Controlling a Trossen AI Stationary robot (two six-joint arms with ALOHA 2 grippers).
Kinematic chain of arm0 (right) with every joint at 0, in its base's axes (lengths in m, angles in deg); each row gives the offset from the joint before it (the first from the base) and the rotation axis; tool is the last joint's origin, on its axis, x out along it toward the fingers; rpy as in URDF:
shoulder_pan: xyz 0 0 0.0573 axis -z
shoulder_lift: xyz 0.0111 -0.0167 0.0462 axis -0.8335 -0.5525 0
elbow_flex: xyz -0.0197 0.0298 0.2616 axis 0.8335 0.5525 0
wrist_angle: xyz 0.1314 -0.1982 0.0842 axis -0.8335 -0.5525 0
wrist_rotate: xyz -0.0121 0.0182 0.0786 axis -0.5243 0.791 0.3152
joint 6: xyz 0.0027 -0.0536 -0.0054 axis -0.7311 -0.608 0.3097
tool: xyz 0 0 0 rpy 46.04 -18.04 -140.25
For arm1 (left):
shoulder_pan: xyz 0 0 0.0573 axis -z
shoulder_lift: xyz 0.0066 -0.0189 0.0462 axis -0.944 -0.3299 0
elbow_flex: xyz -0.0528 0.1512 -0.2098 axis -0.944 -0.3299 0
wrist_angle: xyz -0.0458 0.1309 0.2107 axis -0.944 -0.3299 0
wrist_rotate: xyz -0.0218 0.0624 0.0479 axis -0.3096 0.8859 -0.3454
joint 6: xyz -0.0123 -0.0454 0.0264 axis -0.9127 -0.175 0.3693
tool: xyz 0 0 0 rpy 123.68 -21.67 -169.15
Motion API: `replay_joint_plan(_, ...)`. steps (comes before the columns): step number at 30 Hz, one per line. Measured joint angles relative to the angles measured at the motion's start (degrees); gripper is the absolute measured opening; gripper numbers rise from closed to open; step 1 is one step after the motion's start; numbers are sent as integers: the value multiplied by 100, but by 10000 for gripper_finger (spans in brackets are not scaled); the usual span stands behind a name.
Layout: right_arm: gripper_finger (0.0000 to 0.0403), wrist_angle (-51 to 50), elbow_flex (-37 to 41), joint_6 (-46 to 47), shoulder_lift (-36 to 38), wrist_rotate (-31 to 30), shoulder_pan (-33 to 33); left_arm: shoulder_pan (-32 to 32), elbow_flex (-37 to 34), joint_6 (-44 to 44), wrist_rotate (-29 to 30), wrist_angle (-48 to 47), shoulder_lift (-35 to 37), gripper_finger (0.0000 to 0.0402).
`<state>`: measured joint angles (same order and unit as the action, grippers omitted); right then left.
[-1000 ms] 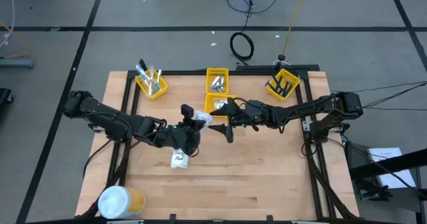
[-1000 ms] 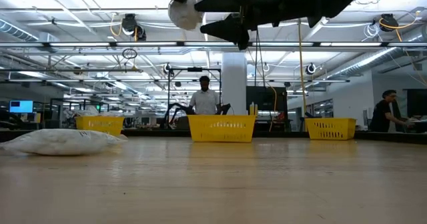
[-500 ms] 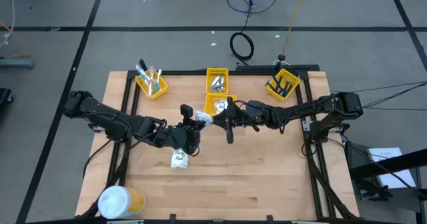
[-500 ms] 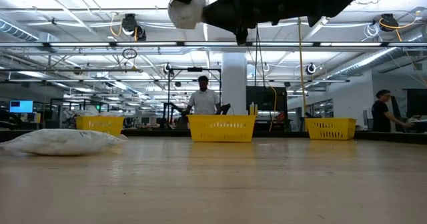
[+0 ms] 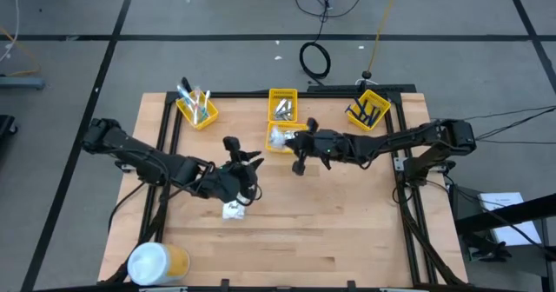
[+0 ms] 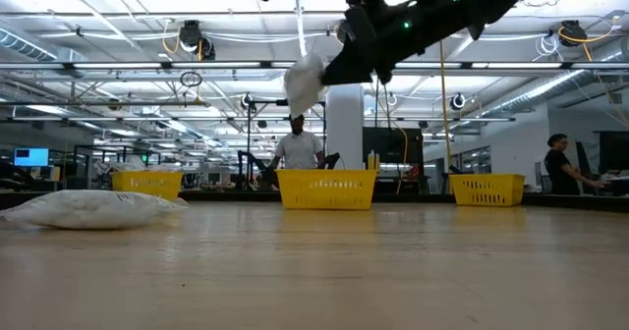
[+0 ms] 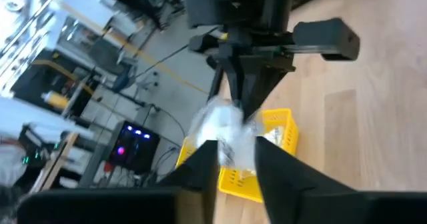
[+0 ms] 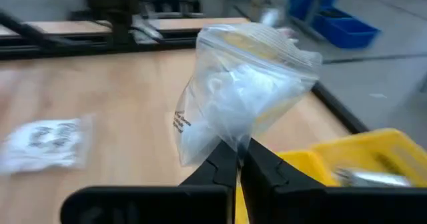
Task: Pick & Place Travel size toiletries
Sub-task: Put the cotton pack into the bottom middle yellow bin
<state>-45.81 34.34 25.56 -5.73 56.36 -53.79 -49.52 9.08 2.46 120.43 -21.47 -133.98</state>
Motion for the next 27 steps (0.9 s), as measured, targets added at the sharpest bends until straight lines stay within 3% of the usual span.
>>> replay_joint_plan(4,1,-653,-17,161,24,-334,202,46,0,-565,248,-153,0,155)
replay_joint_plan(8,1,-1122,-7,365,3,-340,502,15,0,-1192,162,-939,0,205)
replay_joint_plan(16,14,-770,460,497,-109,-318,877,-392,0,-3305,-1282,-2620,0,238)
replay_joint_plan(20,63,-293,784,260,-123,-121,944,-497,0,-3598,-1561,-2856,0,239)
replay_joint_plan(27,213,381,890,425,-121,132,975,-544,0,-3762,-1651,-2861,0,239)
